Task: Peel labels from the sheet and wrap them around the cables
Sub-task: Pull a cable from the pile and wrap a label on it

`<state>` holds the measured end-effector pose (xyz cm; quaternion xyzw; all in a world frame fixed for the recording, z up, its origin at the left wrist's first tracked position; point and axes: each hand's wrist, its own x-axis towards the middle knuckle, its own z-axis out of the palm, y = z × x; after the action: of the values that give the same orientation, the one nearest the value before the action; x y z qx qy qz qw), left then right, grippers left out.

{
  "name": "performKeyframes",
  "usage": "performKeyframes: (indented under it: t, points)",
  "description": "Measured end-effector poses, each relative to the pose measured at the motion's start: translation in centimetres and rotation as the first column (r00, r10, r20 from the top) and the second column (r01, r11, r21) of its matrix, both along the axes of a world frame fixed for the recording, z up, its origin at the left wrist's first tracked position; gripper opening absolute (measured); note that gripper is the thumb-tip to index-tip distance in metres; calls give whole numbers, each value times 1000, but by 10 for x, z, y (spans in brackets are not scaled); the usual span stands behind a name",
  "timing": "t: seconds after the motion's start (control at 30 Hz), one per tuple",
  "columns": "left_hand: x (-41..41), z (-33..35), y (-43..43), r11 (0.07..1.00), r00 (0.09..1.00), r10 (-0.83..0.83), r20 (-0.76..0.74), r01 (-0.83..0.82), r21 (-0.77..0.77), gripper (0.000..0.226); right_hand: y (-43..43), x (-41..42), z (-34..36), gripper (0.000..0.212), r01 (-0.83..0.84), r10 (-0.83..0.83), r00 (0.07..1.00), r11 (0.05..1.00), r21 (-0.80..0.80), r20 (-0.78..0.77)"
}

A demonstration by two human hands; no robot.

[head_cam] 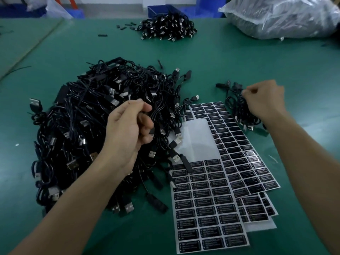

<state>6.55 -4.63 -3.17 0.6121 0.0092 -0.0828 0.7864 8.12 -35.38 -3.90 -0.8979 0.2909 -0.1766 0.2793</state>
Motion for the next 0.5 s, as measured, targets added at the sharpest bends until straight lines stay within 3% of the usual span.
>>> performKeyframes:
  t: [0.13, 0.2, 0.27, 0.37, 0.5]
  points:
    - [1, 1, 0, 995, 999, 20, -32, -23, -97, 37, 25, -10, -1, 34, -34, 44, 999, 966, -255, 32]
    - [1, 1, 0, 993, 999, 29, -39, -33, -110, 39, 51, -19, 3, 28, -109, 143, 985, 945, -308, 92]
    - [0, 1, -1, 993, 999, 34, -39, -38, -114, 41, 82, -26, 4, 20, -285, 303, 948, 945, -160, 101]
    - [-1, 2, -1, 989, 999, 37, -40, -42, -139, 45, 130, -32, -1, 18, -507, 508, 861, 861, 29, -10]
    - [0, 2, -1, 984, 998, 42, -48, -49, -170, 49, 170, -32, -11, 25, -541, 554, 827, 830, 133, -98]
